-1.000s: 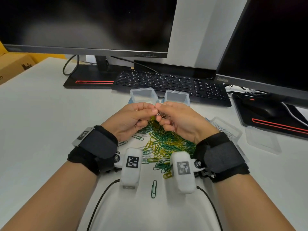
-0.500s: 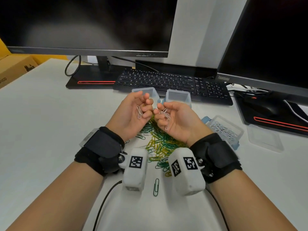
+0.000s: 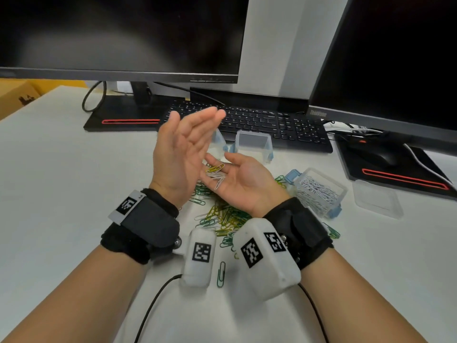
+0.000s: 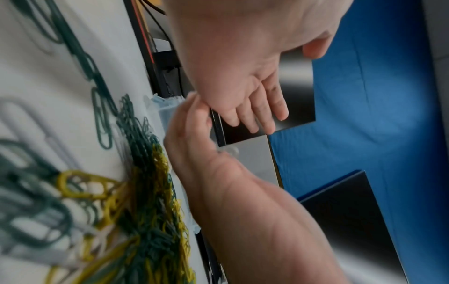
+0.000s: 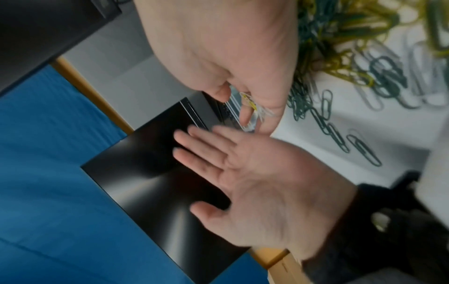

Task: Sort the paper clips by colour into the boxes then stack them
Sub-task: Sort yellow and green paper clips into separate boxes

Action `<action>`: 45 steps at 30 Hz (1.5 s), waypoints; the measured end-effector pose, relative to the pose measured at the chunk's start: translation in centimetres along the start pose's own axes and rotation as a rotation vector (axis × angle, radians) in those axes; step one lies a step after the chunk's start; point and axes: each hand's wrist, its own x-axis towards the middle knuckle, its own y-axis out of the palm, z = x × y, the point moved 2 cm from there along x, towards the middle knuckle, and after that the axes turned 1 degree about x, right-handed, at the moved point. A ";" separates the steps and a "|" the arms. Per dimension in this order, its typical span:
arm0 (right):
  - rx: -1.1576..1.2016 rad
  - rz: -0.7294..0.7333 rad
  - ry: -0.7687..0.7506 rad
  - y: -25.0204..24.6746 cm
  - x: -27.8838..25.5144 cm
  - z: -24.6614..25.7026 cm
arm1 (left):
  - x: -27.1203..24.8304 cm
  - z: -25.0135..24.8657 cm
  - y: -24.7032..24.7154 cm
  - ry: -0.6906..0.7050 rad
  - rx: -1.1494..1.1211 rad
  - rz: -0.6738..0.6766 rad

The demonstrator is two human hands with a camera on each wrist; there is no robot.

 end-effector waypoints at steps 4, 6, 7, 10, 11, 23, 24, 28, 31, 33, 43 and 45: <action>-0.064 -0.002 -0.031 -0.3 -0.5 1.3 | 0.6 0.1 -1.2 -0.006 0.249 -0.228; -0.076 0.017 -0.003 -0.8 -0.3 1.8 | 0.7 0.4 -1.5 -0.031 0.463 -0.225; -0.070 0.039 0.010 -1.0 -0.3 2.0 | 0.7 0.6 -1.5 -0.064 0.536 -0.185; -0.064 0.080 0.035 -1.6 -0.2 2.6 | 0.6 1.1 -1.4 -0.121 0.695 -0.103; -0.091 0.093 0.040 -1.7 -0.2 2.8 | 0.5 1.3 -1.4 -0.123 0.726 -0.080; -0.193 0.067 -0.025 -2.3 0.5 3.1 | 0.6 1.2 -2.1 -0.120 0.613 -0.081; -0.178 0.062 -0.028 -2.2 0.5 3.0 | 0.7 1.2 -2.2 -0.110 0.610 -0.083; -0.177 0.040 -0.037 -2.1 0.4 2.6 | 0.7 1.3 -2.2 -0.106 0.579 -0.078; -0.156 0.025 -0.032 -1.6 -0.1 2.6 | 0.8 1.2 -2.1 -0.072 0.496 -0.183; -0.130 -0.005 -0.137 -1.2 -0.9 4.0 | 1.1 1.1 -2.2 -0.056 0.442 -0.267; -0.523 -0.415 -0.701 -4.1 -9.1 14.6 | 1.2 2.1 -2.2 -0.191 0.352 -0.200; -0.545 -0.428 -0.602 -4.5 -9.4 14.6 | 1.2 2.0 -2.4 -0.195 0.341 -0.204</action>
